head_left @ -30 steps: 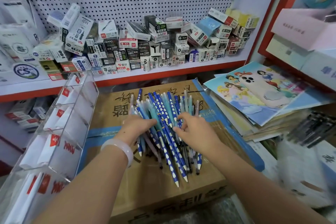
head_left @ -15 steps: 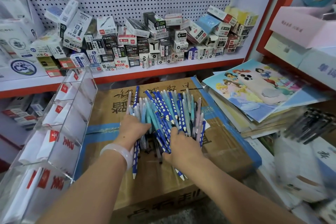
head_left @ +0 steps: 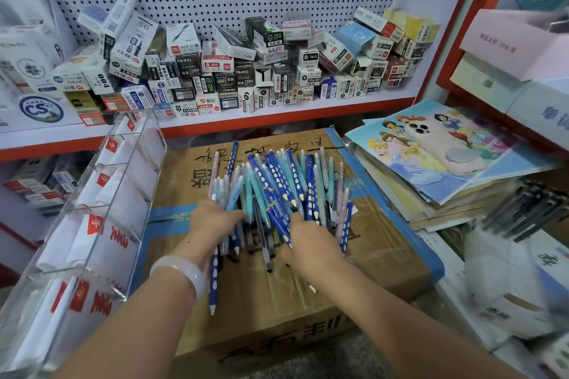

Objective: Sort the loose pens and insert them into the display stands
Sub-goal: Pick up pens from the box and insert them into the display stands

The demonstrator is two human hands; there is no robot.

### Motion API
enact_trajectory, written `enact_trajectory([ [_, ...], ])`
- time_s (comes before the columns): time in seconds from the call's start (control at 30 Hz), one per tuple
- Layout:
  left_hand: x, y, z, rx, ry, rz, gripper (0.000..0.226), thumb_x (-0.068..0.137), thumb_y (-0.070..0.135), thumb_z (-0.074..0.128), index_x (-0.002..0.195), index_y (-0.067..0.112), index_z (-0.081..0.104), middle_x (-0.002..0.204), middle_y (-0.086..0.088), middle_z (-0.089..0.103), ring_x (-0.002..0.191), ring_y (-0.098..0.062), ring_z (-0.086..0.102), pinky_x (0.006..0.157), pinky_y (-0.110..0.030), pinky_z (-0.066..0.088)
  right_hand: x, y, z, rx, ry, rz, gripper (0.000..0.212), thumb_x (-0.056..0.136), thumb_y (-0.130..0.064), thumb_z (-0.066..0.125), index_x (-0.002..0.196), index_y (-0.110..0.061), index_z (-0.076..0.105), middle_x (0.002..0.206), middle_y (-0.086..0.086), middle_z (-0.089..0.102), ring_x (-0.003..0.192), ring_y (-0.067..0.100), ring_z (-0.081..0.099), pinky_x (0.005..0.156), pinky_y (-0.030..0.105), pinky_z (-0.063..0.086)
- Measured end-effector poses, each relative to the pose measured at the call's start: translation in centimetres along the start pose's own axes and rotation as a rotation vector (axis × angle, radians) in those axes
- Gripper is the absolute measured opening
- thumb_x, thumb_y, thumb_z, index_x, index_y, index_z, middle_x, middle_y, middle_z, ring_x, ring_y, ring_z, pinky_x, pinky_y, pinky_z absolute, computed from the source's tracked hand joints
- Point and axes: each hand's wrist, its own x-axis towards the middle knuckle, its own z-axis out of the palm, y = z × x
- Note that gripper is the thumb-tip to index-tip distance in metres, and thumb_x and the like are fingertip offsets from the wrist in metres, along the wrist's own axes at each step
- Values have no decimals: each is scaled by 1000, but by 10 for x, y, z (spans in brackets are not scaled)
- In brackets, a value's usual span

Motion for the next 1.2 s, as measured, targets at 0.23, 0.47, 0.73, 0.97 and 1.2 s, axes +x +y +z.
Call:
enact_trajectory([
  [0.23, -9, -8, -16, -115, -99, 5, 17, 84, 19, 63, 79, 6, 53, 76, -12, 56, 63, -21, 52, 54, -28, 40, 32, 19, -45, 281, 97, 61, 19, 90, -24, 55, 83, -10, 45, 67, 0, 42, 58, 14, 43, 68, 34, 49],
  [0.47, -13, -19, -23, -216, -150, 26, 20, 85, 18, 63, 98, 4, 56, 89, -17, 62, 70, -24, 57, 56, -29, 45, 97, 34, -58, 244, 102, 140, 43, 90, -27, 59, 60, -12, 33, 61, 1, 32, 61, 13, 37, 51, 25, 28],
  [0.73, -17, -19, -31, -297, -141, 85, 18, 83, 10, 62, 97, 6, 52, 84, -13, 60, 71, -24, 58, 57, -30, 46, 118, 34, -62, 273, 216, 114, 33, 86, -32, 65, 76, -1, 58, 82, 15, 61, 76, 30, 63, 80, 38, 53],
  [0.97, -25, -18, -33, -441, -121, 104, 22, 82, 4, 58, 103, 7, 52, 81, -10, 57, 67, -21, 54, 53, -29, 43, 98, 48, -65, 284, 349, 85, 30, 93, -20, 54, 102, 7, 62, 94, 25, 67, 80, 37, 66, 79, 48, 54],
  [1.2, -45, -12, -39, -537, -123, 139, 13, 84, -3, 54, 87, 10, 51, 70, -10, 53, 56, -20, 50, 50, -30, 42, 73, 50, -66, 249, 328, 27, 22, 94, -23, 52, 103, -7, 65, 92, 9, 68, 73, 22, 60, 78, 36, 53],
])
